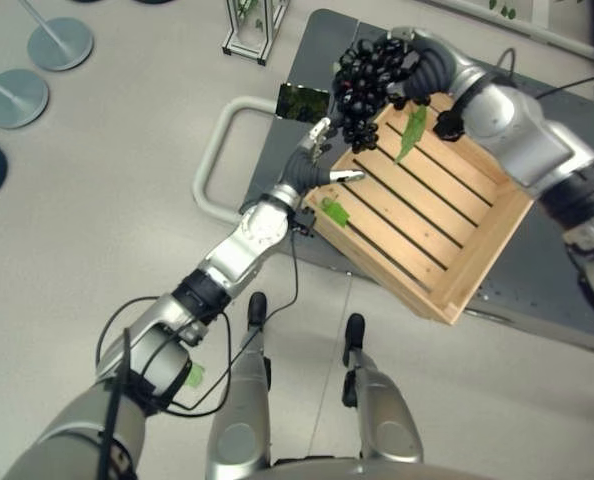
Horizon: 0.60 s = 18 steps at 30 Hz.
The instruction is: Pick up the fruits from the basket on one side to the basket on the other side
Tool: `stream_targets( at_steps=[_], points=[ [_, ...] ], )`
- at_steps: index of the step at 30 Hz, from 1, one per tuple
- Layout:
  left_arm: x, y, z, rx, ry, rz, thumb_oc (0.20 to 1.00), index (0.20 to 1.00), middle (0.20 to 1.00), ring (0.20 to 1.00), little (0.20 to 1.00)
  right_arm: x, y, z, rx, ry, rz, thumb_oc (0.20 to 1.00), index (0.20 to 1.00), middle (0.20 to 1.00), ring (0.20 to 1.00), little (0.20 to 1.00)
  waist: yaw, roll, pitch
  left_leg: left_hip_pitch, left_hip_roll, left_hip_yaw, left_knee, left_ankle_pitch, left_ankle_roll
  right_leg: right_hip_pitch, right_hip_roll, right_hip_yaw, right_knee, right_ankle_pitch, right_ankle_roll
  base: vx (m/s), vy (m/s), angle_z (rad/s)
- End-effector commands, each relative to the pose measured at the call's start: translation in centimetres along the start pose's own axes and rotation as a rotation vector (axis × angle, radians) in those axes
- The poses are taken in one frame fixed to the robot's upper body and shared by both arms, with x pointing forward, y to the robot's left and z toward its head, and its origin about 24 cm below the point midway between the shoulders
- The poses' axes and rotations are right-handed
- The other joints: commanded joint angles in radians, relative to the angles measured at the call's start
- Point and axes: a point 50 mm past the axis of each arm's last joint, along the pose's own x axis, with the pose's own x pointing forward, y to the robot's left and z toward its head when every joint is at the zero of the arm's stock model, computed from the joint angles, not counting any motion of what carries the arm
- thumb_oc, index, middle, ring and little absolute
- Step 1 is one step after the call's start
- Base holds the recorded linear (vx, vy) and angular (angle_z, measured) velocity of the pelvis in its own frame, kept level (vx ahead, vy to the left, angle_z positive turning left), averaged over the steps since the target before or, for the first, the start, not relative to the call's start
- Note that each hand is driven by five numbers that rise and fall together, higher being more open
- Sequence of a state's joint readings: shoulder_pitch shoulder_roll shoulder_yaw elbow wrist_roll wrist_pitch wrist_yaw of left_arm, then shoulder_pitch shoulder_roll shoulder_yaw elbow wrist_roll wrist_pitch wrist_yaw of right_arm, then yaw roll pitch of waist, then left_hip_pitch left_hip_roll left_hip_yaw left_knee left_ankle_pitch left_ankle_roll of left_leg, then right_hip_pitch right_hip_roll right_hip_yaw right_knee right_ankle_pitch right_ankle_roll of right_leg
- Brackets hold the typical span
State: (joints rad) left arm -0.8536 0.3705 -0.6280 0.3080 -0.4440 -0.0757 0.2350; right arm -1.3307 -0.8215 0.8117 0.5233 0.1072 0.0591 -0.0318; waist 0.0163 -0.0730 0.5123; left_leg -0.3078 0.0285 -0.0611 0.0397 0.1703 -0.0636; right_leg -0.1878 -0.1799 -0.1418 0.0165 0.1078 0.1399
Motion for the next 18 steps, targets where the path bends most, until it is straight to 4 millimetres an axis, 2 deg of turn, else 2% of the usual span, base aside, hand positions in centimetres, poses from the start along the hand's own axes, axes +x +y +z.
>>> stream_targets(
  at_steps=[1,7,11,18],
  points=[
    [0.3,-1.6,0.2,-0.045,-0.049,0.011,1.0,1.0,1.0,1.0,1.0,0.5,0.7,1.6,0.05,-0.072,-0.036,0.2,0.2,0.2,0.2,0.2,0.015,-0.039,-0.136,0.005,-0.037,0.008,0.059,-0.186,-0.007,-0.009,-0.075,0.011,0.163,-0.208,0.06,0.0,0.0,0.0],
    [0.2,-1.5,-0.9,-0.07,-0.002,0.05,1.0,1.0,1.0,1.0,1.0,0.3,2.5,2.1,0.107,-0.096,-0.031,0.2,0.2,0.2,0.2,0.2,0.014,-0.031,-0.142,0.003,-0.037,0.008,0.061,-0.186,-0.005,-0.008,-0.076,0.01,0.166,-0.212,0.058,0.0,0.0,0.0],
    [0.2,-0.7,-1.1,-0.059,0.001,0.125,1.0,1.0,1.0,1.0,1.0,0.0,3.4,2.2,0.133,-0.097,-0.047,0.2,0.2,0.2,0.2,0.2,0.015,-0.027,-0.145,0.003,-0.039,0.007,0.064,-0.188,-0.004,-0.008,-0.077,0.011,0.167,-0.214,0.058,0.0,0.0,0.0],
    [0.7,-0.7,-1.0,-0.041,0.002,0.19,1.0,1.0,1.0,1.0,1.0,0.2,4.0,3.2,0.139,-0.12,-0.067,0.2,0.2,0.2,0.2,0.2,0.012,-0.032,-0.149,-0.001,-0.035,0.008,0.066,-0.187,-0.006,-0.008,-0.077,0.009,0.173,-0.219,0.055,0.0,0.0,0.0]
  ],
)
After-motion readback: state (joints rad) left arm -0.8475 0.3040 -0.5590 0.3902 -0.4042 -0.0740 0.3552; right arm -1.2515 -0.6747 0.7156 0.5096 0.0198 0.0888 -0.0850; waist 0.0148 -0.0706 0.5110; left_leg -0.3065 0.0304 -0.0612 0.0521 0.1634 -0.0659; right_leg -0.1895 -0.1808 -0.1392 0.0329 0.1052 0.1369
